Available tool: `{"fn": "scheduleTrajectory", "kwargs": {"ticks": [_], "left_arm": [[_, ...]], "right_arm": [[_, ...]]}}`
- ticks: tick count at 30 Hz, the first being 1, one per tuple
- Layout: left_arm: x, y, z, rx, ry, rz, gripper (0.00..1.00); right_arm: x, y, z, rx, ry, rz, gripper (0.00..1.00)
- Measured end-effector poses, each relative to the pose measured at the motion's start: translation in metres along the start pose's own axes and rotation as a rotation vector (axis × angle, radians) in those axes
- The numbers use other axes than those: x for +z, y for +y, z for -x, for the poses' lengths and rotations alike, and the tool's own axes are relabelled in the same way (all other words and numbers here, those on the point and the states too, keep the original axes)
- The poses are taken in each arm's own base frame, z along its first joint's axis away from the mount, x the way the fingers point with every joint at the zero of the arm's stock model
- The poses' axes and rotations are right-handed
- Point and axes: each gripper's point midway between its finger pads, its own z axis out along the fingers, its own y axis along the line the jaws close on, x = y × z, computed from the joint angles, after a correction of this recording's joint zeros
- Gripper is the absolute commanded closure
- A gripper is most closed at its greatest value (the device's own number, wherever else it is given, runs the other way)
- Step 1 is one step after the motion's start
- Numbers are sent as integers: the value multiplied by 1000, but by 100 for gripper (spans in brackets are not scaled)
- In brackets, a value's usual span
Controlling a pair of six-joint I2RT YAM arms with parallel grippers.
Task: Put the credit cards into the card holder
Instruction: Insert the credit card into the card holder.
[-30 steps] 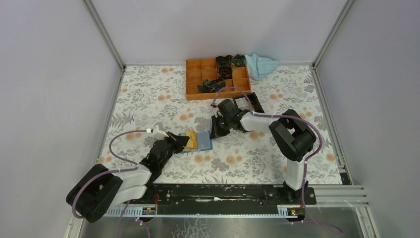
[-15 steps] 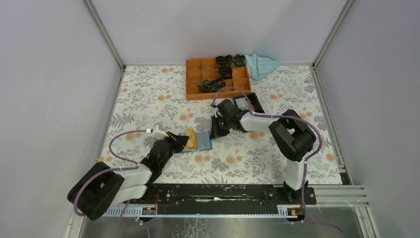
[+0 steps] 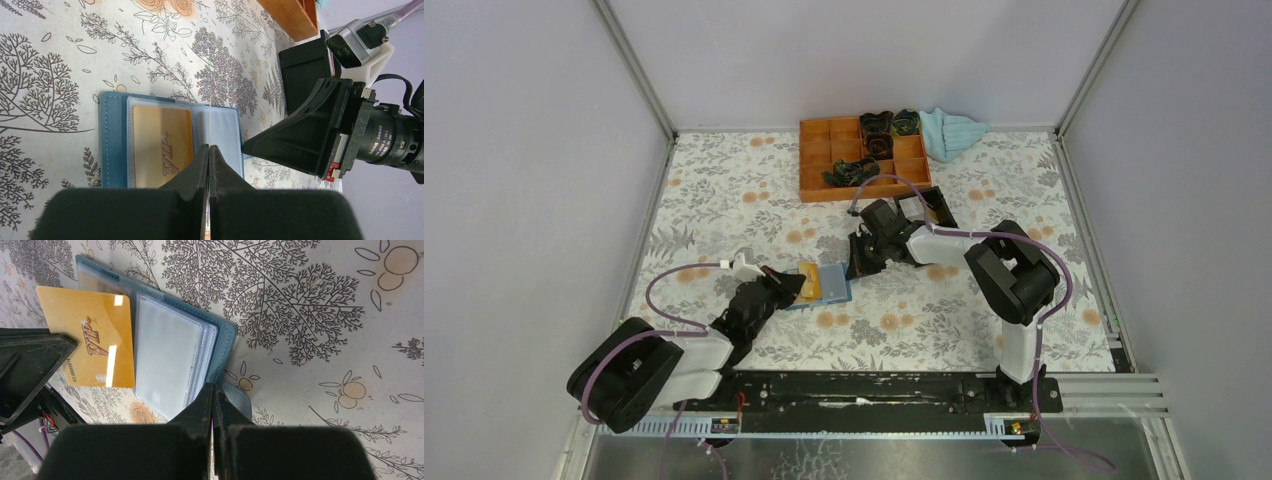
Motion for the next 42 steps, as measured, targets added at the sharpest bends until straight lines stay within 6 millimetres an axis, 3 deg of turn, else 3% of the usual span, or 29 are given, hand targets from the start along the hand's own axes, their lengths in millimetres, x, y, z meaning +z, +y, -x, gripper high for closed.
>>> {"fn": "scheduleTrajectory", "kwargs": {"ticks": [22, 31, 42], "left_arm": [[-3, -11, 14, -44, -62, -21, 100], [-12, 10, -8, -35, -24, 94, 100], [-13, 19, -11, -55, -36, 141, 100]], "right_arm": [[4, 2, 3, 1, 0, 2, 100], [4, 2, 3, 1, 0, 2, 100], [4, 2, 4, 1, 1, 0, 100]]}}
